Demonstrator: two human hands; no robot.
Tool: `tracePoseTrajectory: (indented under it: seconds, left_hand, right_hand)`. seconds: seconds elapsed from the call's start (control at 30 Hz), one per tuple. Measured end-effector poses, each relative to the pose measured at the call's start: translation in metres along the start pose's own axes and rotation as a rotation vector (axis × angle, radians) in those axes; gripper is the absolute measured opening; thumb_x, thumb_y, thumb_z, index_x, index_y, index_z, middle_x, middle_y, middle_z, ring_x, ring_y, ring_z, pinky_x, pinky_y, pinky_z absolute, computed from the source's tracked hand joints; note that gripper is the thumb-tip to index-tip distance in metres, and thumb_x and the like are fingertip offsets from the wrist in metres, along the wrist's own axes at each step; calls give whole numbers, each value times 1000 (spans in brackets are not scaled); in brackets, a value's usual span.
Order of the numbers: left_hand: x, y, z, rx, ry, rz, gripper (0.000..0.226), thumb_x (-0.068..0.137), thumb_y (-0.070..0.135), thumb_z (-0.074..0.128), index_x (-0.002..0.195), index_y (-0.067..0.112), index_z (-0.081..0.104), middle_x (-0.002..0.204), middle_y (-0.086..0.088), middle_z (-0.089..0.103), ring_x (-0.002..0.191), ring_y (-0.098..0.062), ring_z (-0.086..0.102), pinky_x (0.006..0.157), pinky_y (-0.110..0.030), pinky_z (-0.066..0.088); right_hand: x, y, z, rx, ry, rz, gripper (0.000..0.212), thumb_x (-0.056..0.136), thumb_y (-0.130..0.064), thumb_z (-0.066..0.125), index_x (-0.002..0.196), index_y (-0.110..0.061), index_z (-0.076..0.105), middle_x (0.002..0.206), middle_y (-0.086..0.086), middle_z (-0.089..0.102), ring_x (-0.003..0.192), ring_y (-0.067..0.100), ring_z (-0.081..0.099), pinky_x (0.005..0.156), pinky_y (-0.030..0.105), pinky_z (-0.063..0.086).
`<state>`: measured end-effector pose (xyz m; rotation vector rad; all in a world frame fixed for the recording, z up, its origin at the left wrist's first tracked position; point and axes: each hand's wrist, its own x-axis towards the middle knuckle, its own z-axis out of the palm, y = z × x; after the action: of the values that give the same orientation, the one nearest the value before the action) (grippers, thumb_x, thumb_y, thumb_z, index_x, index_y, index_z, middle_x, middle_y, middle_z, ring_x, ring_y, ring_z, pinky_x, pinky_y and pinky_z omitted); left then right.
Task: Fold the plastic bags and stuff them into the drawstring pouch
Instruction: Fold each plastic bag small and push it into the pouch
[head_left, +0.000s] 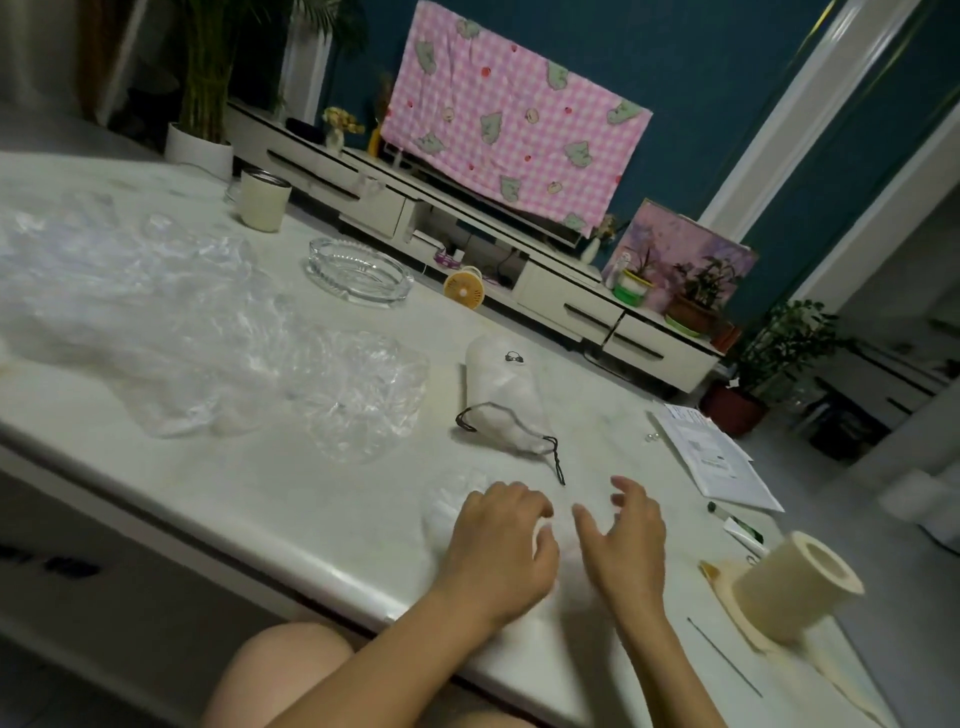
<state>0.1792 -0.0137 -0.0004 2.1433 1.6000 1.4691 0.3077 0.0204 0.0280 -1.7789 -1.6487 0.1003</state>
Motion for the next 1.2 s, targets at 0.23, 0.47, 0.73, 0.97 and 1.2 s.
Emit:
tracePoseTrajectory:
  seconds: [0.23,0.47,0.73,0.97,1.2]
  left_hand:
    - [18,-29,4,321,-476,-117,52,99,15,28,150,12,15,158,-4,12,146,-19,4,116,-34,-1]
    - [6,-47,8,487,-611,-162,64,96,52,7,151,21,1,158,-6,-9,146,-20,-10,117,-39,-10]
    - [0,-41,4,530,-633,-197,110,58,75,-36,151,25,-2,159,-5,-9,145,-24,-13,114,-48,-14]
    - [3,-32,-19,61,-169,-207,37,97,35,30,104,16,61,102,1,61,100,-21,55,82,-30,38]
    - [4,-42,-33,-230,-387,-392,32,94,36,50,85,10,65,88,-5,67,85,-22,60,79,-33,45]
  right_hand:
    - [-22,-10,34,-54,-365,-373,43,100,-12,36,142,-7,36,149,10,37,138,22,32,110,23,19]
    - [-8,26,31,-422,-615,-298,56,100,-50,16,151,-31,5,159,-5,-5,146,14,-7,117,37,-6]
    - [-13,36,24,-349,-542,-321,57,100,-49,19,151,-25,12,160,-3,1,146,13,-5,117,33,-8]
    - [-46,37,-19,119,-615,-398,47,80,-47,58,123,-39,40,129,-26,43,119,-12,39,97,6,30]
    - [-41,38,6,28,-340,-515,12,91,-31,52,88,-22,59,92,-13,59,85,4,53,76,18,42]
